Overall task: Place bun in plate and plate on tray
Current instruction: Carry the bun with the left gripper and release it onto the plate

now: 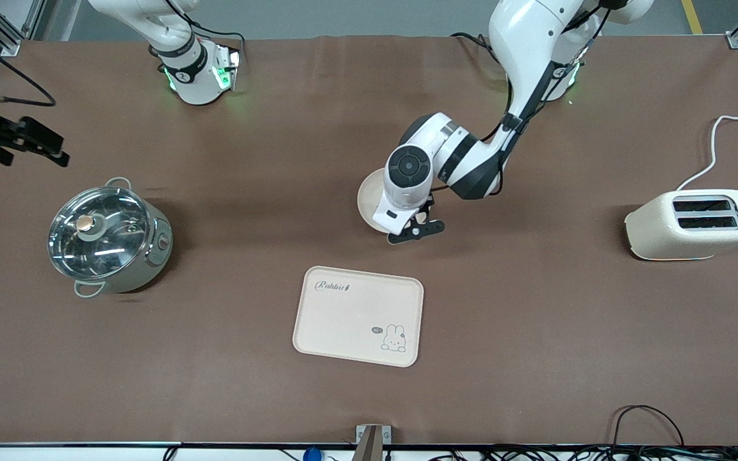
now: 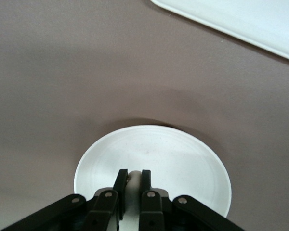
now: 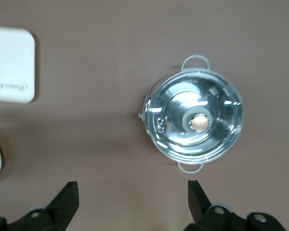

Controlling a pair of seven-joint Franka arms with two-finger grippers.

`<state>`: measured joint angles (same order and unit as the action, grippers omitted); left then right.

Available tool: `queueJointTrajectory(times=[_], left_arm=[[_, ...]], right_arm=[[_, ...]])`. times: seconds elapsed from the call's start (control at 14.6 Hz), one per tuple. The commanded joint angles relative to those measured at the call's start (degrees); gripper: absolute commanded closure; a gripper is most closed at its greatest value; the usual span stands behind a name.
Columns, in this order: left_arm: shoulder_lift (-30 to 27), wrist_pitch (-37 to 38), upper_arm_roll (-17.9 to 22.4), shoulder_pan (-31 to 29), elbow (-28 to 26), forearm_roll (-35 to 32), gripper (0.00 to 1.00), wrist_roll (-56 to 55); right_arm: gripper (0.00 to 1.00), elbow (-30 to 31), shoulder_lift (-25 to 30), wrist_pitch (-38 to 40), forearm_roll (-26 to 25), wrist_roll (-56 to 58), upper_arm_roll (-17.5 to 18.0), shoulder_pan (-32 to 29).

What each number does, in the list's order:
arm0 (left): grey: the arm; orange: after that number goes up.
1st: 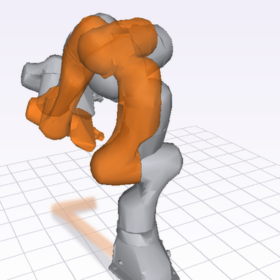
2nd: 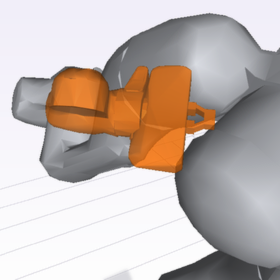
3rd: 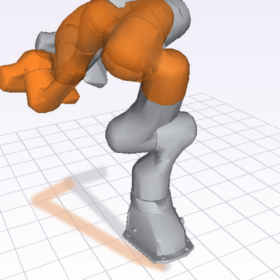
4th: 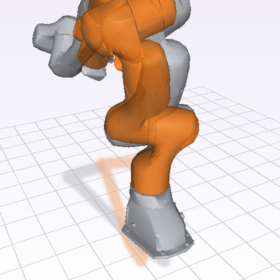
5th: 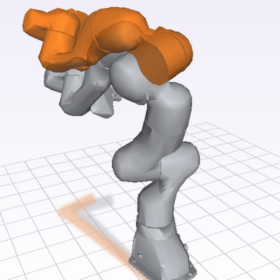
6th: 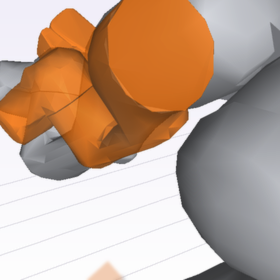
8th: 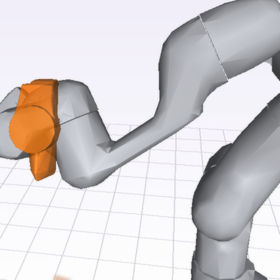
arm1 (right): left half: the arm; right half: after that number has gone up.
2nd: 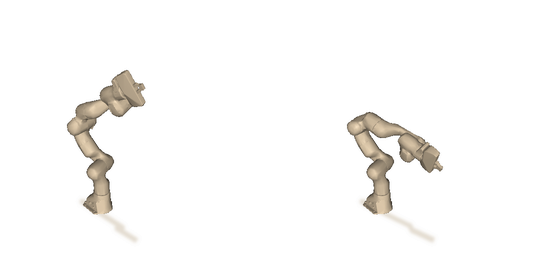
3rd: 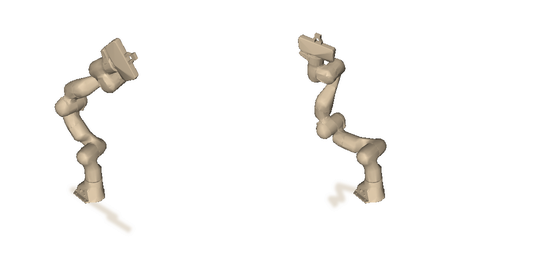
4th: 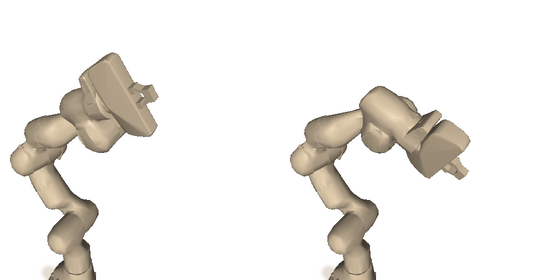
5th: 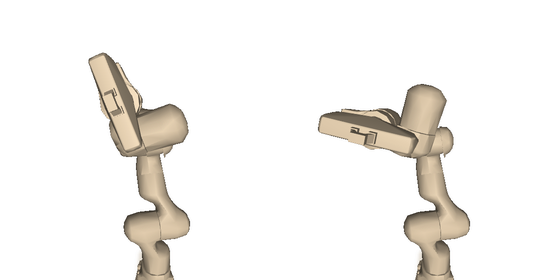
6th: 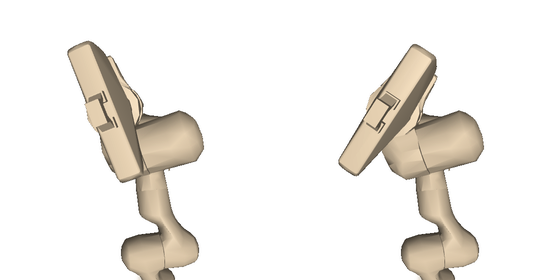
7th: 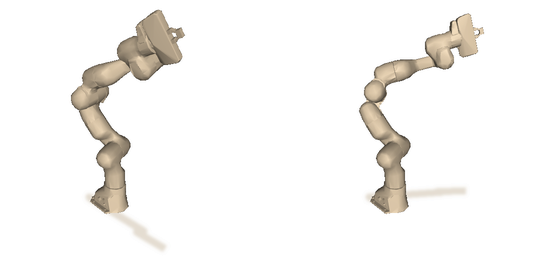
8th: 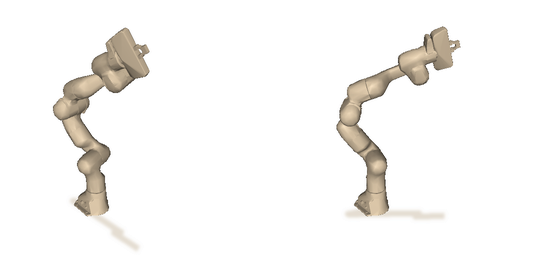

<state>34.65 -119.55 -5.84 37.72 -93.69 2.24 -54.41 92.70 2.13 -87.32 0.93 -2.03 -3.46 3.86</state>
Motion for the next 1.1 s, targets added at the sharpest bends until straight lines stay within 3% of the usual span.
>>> queueJointTrajectory(times=[0.0,0.27,0.34,0.55,0.62,0.69,0.75,0.82,1.03], left_arm=[[0.07,-0.33,-0.22,0.25,0.17,0.04,0.99,-1.92],[1.47,-0.42,-0.31,2.18,1.05,-0.04,0.78,-7.36],[1.56,-0.42,-0.31,2.71,1.23,0.04,0.75,-7.99],[1.82,-0.77,-0.31,3.07,1.31,-0.04,0.53,-8.17],[1.83,-1.38,-0.31,3.07,1.23,0.04,0.39,-8.17],[2.0,-1.56,-0.31,3.07,1.23,0.04,0.32,-8.17],[2.18,-1.65,-0.31,3.07,1.23,-0.04,0.08,-8.26],[2.18,-1.65,-0.31,3.07,1.23,-0.04,0.0,-8.26],[2.0,-1.65,-0.22,2.8,1.4,0.04,0.0,-8.26]], right_arm=[[0.0,-0.5,-3.27,2.67,0.64,0.09,0.04,1.15],[0.0,0.29,-7.75,0.41,7.14,-0.87,-0.05,4.4],[0.0,1.59,-8.63,-1.69,7.41,-0.96,-0.05,5.45],[0.0,7.3,-9.77,-10.03,12.05,-5.43,-0.05,8.18],[0.0,9.15,-10.48,-13.11,13.38,-6.66,-0.05,9.4],[0.0,11.17,-11.18,-16.79,14.0,-7.55,-0.05,10.9],[0.0,12.75,-12.06,-19.96,14.62,-8.34,-0.05,11.78],[0.0,14.07,-13.11,-22.78,16.54,-9.04,-0.05,12.92],[0.0,16.46,-17.24,-29.47,24.01,-9.22,-0.05,16.61]])
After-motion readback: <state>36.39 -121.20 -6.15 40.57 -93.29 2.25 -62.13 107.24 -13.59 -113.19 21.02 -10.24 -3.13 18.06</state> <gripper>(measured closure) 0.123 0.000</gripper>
